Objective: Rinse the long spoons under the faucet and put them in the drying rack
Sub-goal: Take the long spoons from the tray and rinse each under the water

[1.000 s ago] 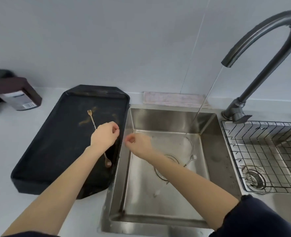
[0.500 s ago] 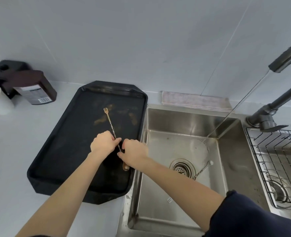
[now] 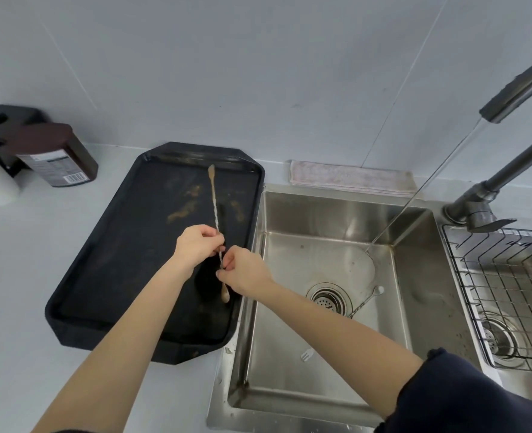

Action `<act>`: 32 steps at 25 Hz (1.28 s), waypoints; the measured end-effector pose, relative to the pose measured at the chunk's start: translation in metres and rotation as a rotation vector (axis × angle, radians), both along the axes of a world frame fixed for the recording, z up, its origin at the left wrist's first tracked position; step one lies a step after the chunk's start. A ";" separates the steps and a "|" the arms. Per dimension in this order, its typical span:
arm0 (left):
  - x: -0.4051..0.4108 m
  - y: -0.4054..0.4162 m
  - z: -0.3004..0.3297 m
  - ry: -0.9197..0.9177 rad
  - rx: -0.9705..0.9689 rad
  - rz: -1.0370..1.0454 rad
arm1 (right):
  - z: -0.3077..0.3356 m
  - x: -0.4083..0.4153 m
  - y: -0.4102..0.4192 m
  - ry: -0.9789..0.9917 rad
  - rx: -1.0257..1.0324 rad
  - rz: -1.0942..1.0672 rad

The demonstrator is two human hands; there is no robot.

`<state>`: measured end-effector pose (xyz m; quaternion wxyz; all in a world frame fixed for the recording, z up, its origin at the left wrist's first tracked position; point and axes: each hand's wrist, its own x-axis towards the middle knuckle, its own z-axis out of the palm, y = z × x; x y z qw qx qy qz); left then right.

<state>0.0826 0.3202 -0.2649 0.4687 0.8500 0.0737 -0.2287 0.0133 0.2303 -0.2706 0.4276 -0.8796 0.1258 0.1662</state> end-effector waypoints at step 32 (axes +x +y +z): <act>-0.094 -0.209 0.007 -0.016 -0.286 -0.501 | 0.061 -0.053 -0.265 -0.295 0.817 -0.738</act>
